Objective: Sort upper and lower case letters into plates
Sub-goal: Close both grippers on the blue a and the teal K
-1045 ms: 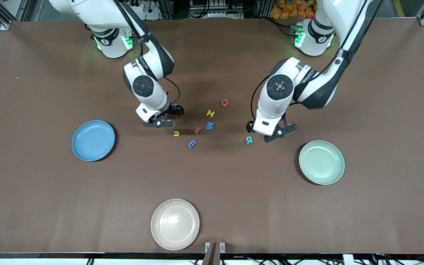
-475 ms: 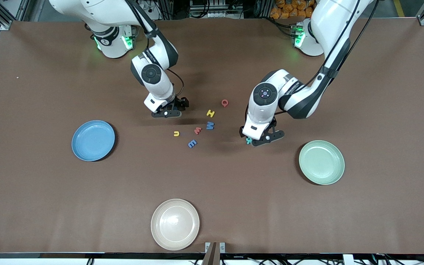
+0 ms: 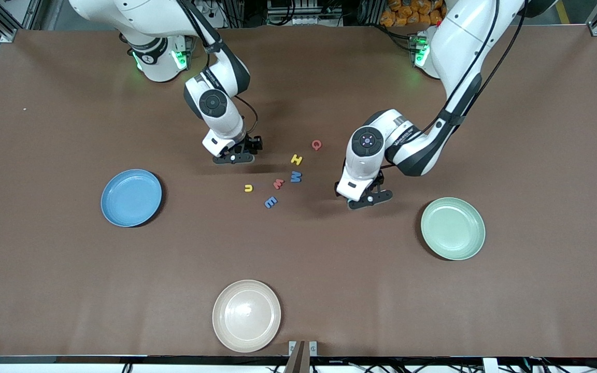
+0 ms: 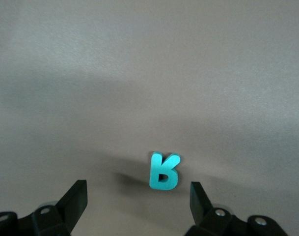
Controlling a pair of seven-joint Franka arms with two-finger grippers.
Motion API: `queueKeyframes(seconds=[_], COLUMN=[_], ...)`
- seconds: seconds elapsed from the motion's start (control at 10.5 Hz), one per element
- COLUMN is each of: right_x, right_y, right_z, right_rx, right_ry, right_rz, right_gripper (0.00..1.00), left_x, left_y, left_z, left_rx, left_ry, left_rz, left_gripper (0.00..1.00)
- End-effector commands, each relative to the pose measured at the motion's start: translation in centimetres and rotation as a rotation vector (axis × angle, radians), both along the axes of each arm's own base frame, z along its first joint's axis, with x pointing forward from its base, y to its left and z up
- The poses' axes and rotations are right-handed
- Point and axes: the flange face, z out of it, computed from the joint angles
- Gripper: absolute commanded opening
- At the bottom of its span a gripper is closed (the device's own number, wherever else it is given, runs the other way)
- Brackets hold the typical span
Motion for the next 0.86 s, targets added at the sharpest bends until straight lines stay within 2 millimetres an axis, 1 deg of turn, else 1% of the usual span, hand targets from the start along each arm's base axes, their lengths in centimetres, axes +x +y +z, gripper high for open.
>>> queueKeyframes(seconds=[0.0, 0.1, 0.19, 0.48, 0.57, 0.67, 0.76], right_x=[-0.89, -1.00, -1.39, -1.40, -1.40, -1.36, -1.40], right_y=[0.04, 0.04, -0.19, -0.19, -0.19, -0.16, -0.18], right_z=[0.21, 0.15, -0.17, -0.17, -0.17, -0.14, -0.17], right_rx=[0.007, 0.005, -0.001, -0.001, -0.001, -0.001, -0.003], right_ry=[-0.004, -0.002, 0.005, 0.005, 0.005, 0.005, 0.009], right_rz=[-0.006, -0.005, -0.003, -0.003, -0.003, -0.003, -0.002], right_gripper=[0.69, 0.68, 0.54, 0.52, 0.42, 0.25, 0.23], left_x=[0.28, 0.37, 0.29, 0.42, 0.48, 0.46, 0.57], left_y=[-0.58, -0.45, -0.43, -0.26, -0.19, -0.18, -0.06], left_z=[-0.84, -1.01, -1.24, -1.53, -1.66, -1.75, -1.83], left_rx=[-0.015, -0.017, -0.017, -0.025, -0.025, -0.025, -0.027], left_ry=[-0.022, -0.022, -0.019, -0.021, -0.019, -0.017, -0.019], left_rz=[-0.018, -0.015, -0.016, -0.011, -0.010, -0.010, -0.007], left_gripper=[0.87, 0.86, 0.82, 0.77, 0.75, 0.75, 0.75])
